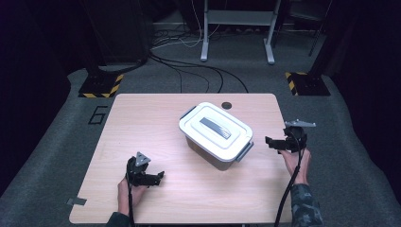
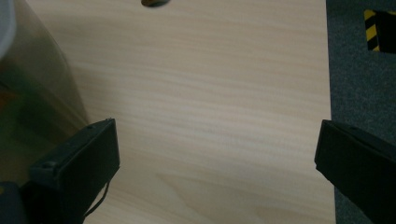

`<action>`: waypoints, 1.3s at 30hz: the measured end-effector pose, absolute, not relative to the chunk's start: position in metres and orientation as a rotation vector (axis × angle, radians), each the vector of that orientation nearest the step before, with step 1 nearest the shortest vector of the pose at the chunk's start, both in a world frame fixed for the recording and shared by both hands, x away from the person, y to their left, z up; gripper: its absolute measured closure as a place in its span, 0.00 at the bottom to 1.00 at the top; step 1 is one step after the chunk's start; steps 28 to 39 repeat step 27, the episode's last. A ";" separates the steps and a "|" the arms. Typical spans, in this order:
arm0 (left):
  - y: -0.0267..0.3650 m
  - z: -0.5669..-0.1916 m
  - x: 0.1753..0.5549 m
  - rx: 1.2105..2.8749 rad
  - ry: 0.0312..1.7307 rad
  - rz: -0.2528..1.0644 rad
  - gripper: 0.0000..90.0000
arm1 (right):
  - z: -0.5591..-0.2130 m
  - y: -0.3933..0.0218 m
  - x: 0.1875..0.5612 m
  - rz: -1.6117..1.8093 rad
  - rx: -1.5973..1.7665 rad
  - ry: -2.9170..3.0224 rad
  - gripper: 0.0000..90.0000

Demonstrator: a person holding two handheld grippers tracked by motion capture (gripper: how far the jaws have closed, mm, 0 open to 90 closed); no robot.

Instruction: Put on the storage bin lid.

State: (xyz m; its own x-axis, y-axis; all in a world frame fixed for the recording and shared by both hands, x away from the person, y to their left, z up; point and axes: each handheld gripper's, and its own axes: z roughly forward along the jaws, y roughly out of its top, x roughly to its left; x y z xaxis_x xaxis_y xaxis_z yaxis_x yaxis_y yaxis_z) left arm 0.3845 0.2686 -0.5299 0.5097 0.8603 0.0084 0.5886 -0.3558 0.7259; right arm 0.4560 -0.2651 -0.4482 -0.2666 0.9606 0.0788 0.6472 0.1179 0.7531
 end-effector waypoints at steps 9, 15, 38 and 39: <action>0.268 -0.530 0.384 2.077 1.180 0.518 0.05 | -0.503 -0.264 0.440 0.891 1.628 2.018 0.00; 0.269 -0.530 0.384 2.078 1.180 0.521 0.05 | -0.523 -0.257 0.429 0.850 1.620 2.006 0.00; 0.268 -0.530 0.384 2.075 1.188 0.526 0.05 | -0.528 -0.251 0.421 0.829 1.589 1.957 0.00; 0.268 -0.530 0.384 2.075 1.188 0.526 0.05 | -0.528 -0.251 0.421 0.829 1.589 1.957 0.00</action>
